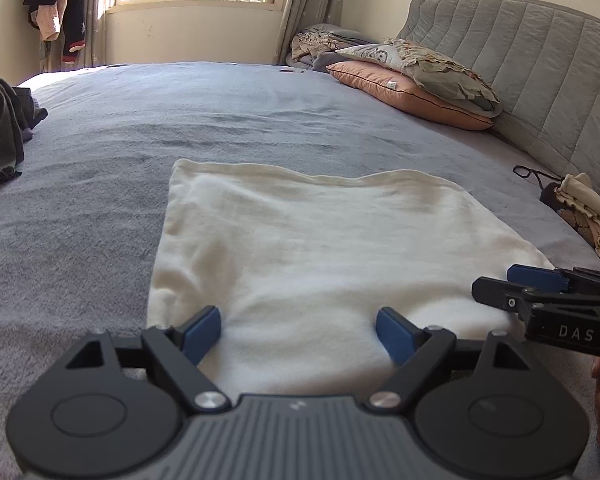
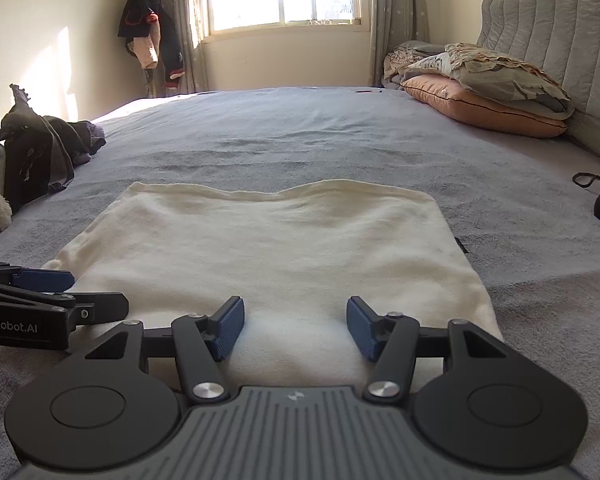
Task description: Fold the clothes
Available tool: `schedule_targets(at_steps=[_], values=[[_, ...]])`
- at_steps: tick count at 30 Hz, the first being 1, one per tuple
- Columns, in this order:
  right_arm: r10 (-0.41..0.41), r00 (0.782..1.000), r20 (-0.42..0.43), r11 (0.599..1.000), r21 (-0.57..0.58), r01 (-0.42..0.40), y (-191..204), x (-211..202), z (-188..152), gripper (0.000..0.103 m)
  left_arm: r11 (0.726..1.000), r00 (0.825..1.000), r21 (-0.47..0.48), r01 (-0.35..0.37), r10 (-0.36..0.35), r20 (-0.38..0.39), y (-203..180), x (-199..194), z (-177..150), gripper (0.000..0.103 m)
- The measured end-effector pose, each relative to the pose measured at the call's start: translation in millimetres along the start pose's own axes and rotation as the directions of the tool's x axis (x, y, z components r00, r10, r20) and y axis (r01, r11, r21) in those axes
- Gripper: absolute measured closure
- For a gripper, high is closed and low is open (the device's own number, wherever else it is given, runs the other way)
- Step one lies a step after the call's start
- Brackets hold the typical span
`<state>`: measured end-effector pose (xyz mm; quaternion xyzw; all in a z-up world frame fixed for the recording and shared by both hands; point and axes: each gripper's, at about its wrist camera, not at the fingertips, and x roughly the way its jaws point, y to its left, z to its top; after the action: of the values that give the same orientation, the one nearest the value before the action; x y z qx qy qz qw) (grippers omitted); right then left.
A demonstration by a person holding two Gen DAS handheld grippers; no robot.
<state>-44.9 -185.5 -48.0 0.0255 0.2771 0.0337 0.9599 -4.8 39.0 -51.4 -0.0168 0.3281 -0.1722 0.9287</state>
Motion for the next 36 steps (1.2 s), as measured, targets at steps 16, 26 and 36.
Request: schedule_targets(at_steps=[16,26,36], values=[[0.038,0.999,-0.008,0.999,0.017,-0.038,-25.5,-10.5,31.1,0.043,0.992,0.994,0.060,0.108,-0.108,-0.008,3.2,-5.9,45.7,0.017],[0.021,0.992,-0.127,0.999,-0.029,-0.025,-20.0,50.1,59.5,0.043,0.988,0.990,0.106,0.110,-0.100,-0.101,12.7,56.6,70.7,0.017],[-0.002,0.981,-0.196,0.998,-0.055,-0.009,-23.4,110.2,80.7,0.045,0.985,0.983,0.072,0.159,-0.151,-0.103,28.1,92.5,91.2,0.018]])
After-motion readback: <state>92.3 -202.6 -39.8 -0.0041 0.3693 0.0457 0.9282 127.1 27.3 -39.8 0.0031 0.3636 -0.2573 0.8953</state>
